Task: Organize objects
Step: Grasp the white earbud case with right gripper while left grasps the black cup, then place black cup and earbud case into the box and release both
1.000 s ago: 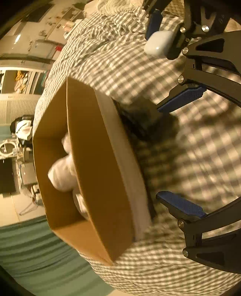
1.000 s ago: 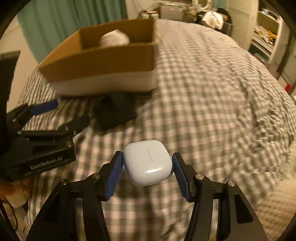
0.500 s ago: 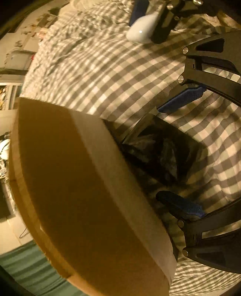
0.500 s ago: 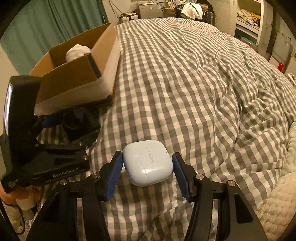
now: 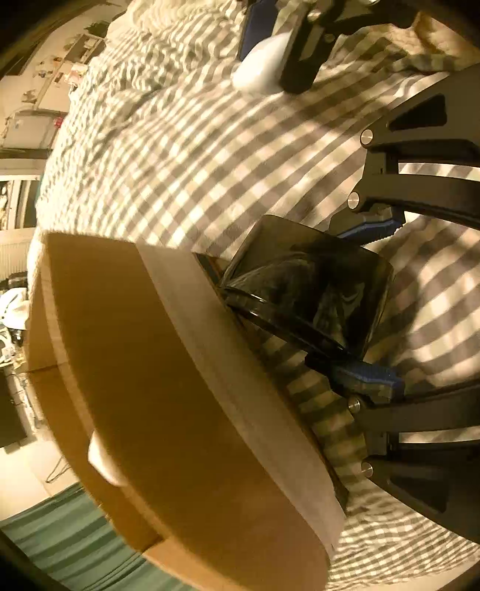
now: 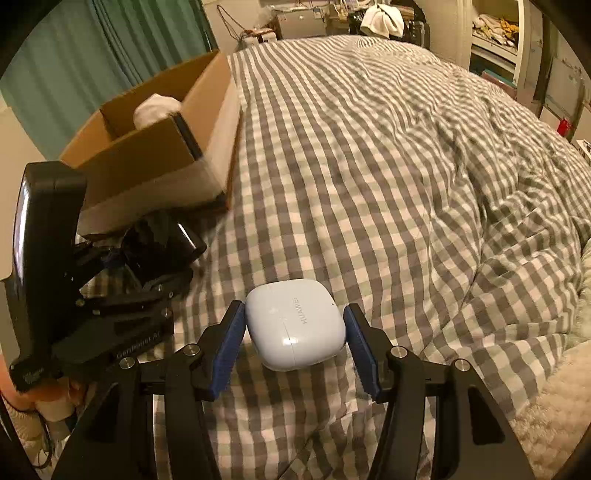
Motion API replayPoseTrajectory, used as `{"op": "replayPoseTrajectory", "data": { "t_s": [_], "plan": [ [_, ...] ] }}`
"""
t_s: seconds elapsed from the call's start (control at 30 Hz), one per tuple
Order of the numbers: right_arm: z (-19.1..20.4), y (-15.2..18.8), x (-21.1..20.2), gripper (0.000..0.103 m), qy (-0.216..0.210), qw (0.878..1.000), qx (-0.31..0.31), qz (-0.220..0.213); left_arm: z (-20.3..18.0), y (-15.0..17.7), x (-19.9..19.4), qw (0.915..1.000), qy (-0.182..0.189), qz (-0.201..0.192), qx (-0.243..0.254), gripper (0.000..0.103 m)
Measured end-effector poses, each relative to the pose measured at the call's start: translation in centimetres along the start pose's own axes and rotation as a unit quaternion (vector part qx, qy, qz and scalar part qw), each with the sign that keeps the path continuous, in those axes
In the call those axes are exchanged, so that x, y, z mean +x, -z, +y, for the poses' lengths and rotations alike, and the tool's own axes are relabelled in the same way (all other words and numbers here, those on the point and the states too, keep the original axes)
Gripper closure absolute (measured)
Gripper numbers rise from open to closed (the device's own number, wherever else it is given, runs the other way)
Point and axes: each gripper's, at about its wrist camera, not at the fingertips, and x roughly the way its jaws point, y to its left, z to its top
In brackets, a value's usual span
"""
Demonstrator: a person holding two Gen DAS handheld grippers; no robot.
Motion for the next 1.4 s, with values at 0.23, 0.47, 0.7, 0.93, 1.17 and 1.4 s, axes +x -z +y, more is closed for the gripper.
{"op": "replayPoseTrajectory", "data": {
  "t_s": [0.23, 0.47, 0.7, 0.93, 1.17, 1.4],
  "plan": [
    [1.1, 0.0, -3.1, 0.049, 0.003, 1.0, -0.005, -0.031, 0.5, 1.7, -5.0, 0.9993, 0.002, -0.036, -0.009, 0.049],
    [2.9, -0.2, -6.7, 0.049, 0.004, 0.997, -0.024, -0.069, 1.3, 2.1, -9.9, 0.9964, -0.004, -0.082, -0.02, 0.049],
    [4.9, -1.0, -9.8, 0.049, 0.008, 0.993, -0.045, -0.105, 2.8, 0.3, -14.1, 0.9881, -0.029, -0.146, -0.039, 0.049],
    [6.7, -3.3, -12.1, 0.049, 0.003, 0.989, -0.067, -0.134, 5.8, -1.5, -16.3, 0.981, -0.031, -0.178, -0.069, 0.049],
    [8.3, -6.8, -12.1, 0.049, -0.012, 0.985, -0.081, -0.153, 8.7, -4.6, -16.1, 0.9767, -0.047, -0.191, -0.086, 0.049],
    [9.7, -12.3, -9.6, 0.049, -0.022, 0.983, -0.094, -0.154, 11.7, -7.9, -13.0, 0.9771, -0.054, -0.179, -0.101, 0.049]
  ]
}}
